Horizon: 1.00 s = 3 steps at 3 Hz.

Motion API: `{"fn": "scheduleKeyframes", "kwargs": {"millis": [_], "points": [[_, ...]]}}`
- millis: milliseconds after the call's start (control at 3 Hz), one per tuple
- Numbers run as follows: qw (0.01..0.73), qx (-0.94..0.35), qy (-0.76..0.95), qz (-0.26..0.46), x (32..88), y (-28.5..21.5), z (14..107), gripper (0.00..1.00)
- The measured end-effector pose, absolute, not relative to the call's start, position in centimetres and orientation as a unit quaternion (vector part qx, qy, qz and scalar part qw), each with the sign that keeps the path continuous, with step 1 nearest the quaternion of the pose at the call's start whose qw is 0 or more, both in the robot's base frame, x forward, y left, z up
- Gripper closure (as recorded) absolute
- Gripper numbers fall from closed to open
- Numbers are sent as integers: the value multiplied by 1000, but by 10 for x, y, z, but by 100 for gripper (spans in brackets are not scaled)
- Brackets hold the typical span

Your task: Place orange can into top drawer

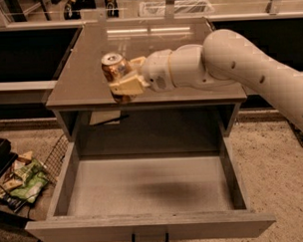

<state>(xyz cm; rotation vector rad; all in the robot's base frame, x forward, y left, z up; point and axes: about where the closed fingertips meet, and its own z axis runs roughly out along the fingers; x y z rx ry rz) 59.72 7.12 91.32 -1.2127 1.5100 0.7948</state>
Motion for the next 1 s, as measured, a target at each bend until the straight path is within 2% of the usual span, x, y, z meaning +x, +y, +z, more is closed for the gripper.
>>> {"fn": "scheduleKeyframes", "kwargs": {"millis": [667,1000], "points": [[475,-488,616,396,534,-11,831,100],[475,-488,616,396,534,-11,831,100]]}}
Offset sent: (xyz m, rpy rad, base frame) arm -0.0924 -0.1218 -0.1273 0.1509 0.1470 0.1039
